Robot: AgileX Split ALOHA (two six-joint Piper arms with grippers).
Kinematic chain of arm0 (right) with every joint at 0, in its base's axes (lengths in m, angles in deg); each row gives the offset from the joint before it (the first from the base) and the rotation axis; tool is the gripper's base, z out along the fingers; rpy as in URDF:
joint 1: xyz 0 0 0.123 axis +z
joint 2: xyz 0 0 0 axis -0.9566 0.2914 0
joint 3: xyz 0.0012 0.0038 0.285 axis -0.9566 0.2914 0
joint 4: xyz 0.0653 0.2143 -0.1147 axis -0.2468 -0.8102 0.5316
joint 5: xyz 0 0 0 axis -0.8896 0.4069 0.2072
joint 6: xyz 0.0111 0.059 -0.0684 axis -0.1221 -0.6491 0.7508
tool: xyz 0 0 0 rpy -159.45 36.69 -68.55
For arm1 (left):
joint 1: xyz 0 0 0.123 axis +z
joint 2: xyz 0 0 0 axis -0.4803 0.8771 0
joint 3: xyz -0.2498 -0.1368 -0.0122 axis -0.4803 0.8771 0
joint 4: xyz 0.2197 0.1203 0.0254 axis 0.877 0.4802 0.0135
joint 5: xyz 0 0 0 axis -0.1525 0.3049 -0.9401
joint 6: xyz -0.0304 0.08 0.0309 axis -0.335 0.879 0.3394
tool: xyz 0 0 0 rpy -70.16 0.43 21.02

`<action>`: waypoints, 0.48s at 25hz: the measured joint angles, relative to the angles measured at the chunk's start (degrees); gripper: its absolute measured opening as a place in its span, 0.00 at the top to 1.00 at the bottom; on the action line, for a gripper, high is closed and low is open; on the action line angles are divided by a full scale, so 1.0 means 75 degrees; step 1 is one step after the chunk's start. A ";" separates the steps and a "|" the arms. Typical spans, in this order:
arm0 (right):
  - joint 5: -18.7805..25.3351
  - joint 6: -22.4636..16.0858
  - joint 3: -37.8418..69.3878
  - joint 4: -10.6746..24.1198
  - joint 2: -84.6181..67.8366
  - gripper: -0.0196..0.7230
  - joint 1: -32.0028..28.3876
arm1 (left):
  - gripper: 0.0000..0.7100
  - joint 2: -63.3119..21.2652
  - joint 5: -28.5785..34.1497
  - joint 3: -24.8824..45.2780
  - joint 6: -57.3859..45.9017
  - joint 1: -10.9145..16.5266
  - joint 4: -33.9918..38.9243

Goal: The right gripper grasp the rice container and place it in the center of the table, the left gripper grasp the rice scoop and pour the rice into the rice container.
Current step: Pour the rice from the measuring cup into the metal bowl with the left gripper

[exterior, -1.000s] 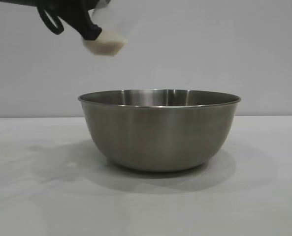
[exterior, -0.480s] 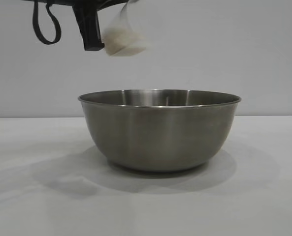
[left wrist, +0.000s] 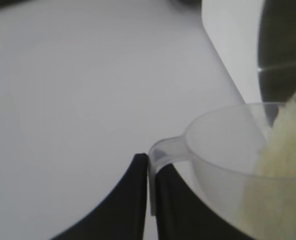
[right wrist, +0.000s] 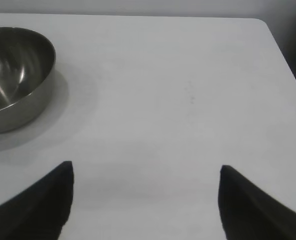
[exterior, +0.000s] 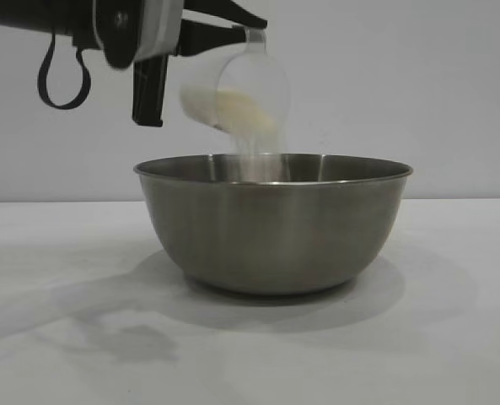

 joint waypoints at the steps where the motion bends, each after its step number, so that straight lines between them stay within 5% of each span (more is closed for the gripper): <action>1: 0.0000 0.0000 0.0000 0.0000 0.0000 0.25 0.0000 | 1.00 0.0017 0.0000 0.0000 0.0249 0.0000 0.0000; 12: 0.0000 0.0000 0.0000 0.0000 0.0000 0.25 0.0000 | 1.00 0.0031 -0.0099 0.0000 0.2285 0.0000 0.0084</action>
